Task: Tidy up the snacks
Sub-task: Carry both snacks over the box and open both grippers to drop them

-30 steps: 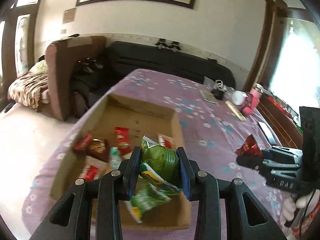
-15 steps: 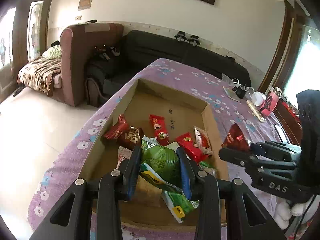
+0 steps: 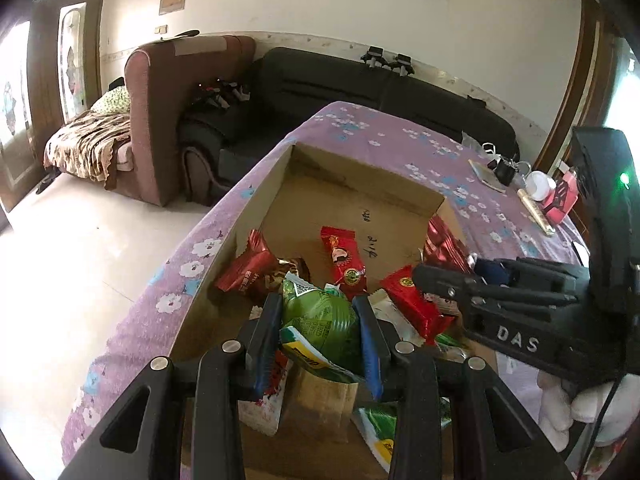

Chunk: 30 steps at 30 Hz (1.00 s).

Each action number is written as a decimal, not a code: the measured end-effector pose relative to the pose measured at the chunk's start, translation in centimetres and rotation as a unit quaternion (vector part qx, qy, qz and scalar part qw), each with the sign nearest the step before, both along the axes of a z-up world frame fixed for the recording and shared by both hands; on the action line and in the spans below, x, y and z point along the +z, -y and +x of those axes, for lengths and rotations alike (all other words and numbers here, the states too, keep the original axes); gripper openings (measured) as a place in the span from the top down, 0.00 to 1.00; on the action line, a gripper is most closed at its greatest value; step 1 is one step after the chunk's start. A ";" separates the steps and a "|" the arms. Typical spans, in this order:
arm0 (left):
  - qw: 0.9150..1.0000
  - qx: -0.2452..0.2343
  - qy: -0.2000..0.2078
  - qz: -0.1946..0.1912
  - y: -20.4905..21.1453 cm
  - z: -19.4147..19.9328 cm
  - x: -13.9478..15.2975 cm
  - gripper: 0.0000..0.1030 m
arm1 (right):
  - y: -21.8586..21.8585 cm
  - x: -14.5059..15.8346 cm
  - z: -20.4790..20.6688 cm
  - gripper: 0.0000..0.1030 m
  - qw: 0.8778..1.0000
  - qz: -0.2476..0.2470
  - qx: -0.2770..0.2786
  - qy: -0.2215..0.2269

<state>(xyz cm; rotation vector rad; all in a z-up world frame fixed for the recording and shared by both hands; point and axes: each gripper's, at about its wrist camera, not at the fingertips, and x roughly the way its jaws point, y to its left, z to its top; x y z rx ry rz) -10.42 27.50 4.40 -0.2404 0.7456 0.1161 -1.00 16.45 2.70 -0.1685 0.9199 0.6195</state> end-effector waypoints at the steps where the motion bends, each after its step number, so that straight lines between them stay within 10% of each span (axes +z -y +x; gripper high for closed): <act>1: 1.000 0.001 -0.002 0.003 0.0 0.2 -0.1 0.63 | -0.1 0.0 0.2 0.68 1.000 0.000 -0.001 0.000; 21: 1.000 0.003 -0.003 0.017 0.5 1.0 -0.1 0.62 | -1.1 -0.5 1.6 0.68 1.000 -0.001 -0.009 -0.002; 30: 0.999 0.006 0.020 0.028 0.9 0.0 1.5 0.35 | -1.1 1.0 0.9 0.67 1.000 0.011 0.002 0.017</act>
